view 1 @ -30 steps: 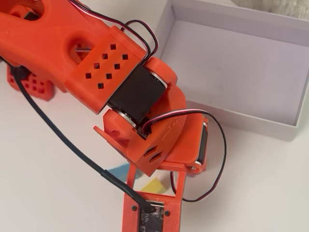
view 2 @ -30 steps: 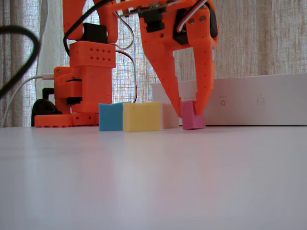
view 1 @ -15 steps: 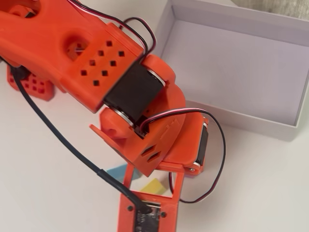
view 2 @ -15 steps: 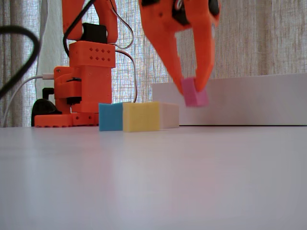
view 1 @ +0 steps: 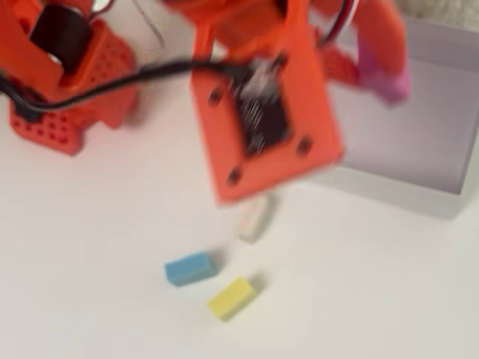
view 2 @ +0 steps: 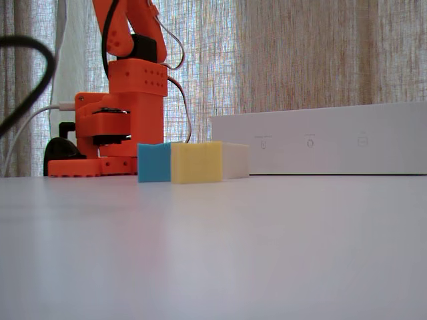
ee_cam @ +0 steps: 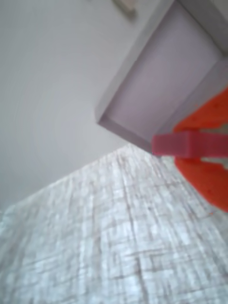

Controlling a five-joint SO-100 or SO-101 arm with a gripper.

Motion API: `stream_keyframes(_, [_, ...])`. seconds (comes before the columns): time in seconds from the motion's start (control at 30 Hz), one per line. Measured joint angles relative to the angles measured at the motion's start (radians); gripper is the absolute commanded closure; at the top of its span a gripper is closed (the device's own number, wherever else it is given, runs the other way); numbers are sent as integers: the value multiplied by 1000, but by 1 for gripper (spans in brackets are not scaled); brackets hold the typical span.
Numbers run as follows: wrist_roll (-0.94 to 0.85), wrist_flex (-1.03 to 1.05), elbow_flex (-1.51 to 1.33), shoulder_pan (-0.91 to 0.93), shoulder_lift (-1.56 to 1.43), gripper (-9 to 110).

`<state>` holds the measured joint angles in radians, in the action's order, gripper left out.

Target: Grasp the pink cuboid and put it in the bin.

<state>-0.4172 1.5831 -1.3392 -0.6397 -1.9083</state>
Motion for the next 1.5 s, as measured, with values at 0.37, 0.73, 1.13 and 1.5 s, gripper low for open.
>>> stream_keyframes(0.37, [2, -256, -618, -129, -144, 93])
stream_keyframes(0.73, [2, -566, -992, -153, -348, 80])
stream_keyframes(1.13, [64, -934, -1002, 156, -696, 80])
stream_keyframes(1.5, [252, -687, -1298, 456, -1167, 80])
